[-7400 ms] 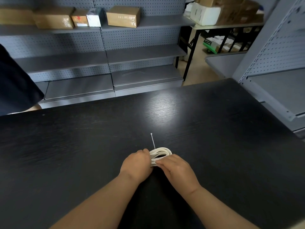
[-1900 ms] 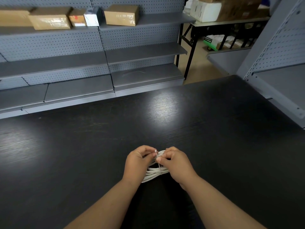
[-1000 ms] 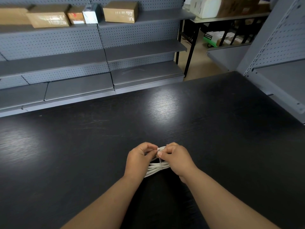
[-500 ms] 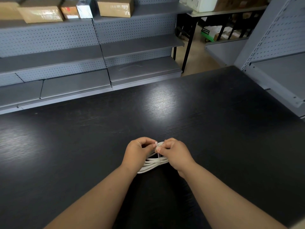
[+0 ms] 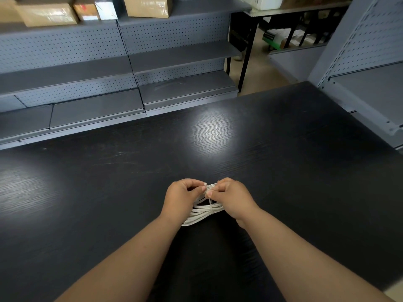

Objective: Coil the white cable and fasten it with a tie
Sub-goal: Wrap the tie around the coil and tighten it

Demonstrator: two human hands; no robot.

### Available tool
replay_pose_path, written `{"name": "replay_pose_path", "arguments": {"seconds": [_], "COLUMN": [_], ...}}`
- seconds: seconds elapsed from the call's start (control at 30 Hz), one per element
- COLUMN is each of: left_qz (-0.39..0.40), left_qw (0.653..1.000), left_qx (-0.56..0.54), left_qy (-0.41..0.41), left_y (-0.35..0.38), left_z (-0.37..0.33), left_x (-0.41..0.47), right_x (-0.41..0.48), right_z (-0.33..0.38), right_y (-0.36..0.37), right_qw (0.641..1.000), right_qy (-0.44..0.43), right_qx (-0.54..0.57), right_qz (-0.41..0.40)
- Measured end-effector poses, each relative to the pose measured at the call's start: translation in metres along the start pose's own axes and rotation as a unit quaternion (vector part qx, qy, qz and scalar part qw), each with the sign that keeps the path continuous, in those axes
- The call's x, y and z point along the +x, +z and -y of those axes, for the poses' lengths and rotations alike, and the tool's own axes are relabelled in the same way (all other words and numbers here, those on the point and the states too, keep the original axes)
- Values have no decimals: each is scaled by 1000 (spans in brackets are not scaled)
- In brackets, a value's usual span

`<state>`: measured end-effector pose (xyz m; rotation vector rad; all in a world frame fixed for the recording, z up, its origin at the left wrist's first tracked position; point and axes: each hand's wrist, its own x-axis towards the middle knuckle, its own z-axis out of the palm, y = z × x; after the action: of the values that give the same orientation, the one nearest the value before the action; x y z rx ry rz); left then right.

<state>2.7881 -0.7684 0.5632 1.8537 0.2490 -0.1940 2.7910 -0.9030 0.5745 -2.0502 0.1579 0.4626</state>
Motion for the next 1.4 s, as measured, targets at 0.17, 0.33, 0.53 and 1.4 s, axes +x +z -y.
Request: {"name": "replay_pose_path", "arguments": {"seconds": [0.17,0.33,0.53,1.4], "left_qz": [-16,-19,-21,-26], "left_qw": [1000,999,999,998], "left_qx": [16,22,31,36], "left_qy": [14,21,20,44], "left_y": [2,3,4,6], "left_z": [0,2,3,7], "left_x": [-3,-3,-2,-3], "right_x": [1,1,1,5], "right_z": [1,-1,-1,-7], "right_y": [-2,-1,-2,2], "right_qw": [1000,1000,1000,998], "right_qy": [1,6,0,-1], "right_qx": [7,8,22,54], "right_qz": [7,4,9,-9]}}
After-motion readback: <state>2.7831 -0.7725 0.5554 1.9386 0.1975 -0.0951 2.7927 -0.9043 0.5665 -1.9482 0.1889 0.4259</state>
